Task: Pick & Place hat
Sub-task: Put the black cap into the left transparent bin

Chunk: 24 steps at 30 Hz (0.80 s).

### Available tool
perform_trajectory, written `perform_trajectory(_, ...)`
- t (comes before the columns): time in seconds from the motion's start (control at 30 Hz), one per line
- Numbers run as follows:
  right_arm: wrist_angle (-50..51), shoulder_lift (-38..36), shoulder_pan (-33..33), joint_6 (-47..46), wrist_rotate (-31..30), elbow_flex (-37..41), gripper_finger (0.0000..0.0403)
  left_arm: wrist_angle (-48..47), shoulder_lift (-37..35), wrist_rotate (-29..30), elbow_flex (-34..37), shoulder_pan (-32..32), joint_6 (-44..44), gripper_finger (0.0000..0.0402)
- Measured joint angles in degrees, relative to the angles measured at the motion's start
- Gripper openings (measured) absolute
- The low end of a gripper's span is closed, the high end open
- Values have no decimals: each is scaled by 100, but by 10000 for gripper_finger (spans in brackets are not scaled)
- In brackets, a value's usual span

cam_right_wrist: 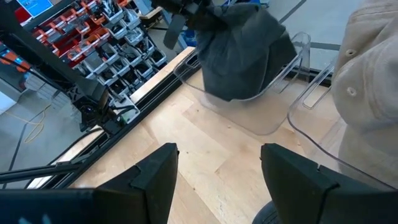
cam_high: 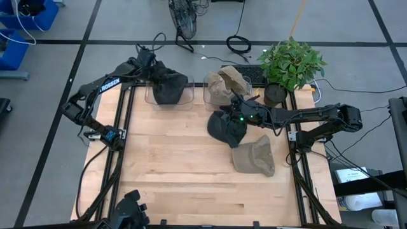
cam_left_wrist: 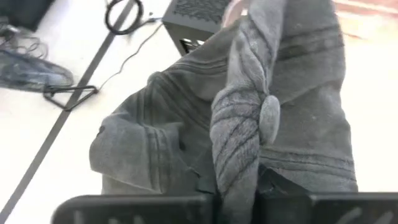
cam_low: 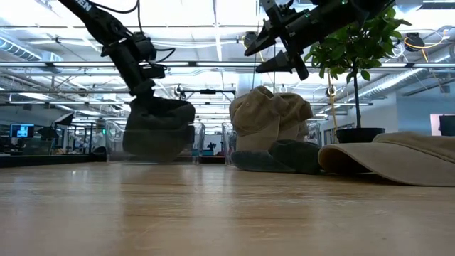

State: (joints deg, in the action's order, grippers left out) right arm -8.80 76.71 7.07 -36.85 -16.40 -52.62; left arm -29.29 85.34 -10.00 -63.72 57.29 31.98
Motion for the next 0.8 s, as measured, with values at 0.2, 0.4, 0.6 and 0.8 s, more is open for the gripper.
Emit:
perform_trajectory(0.2,0,0,-2,-1,1,0,212,47,0,18,0,1,-440,109)
perform_trajectory(0.4,0,0,-2,-1,13,0,212,48,0,17,0,1,-765,214)
perform_trajectory(0.6,-1,0,-17,-1,141,0,212,207,-232,727,0,-4,-1280,294)
perform_trajectory(0.8,0,0,-22,-1,319,0,212,253,-875,2085,-2,-163,-1360,307)
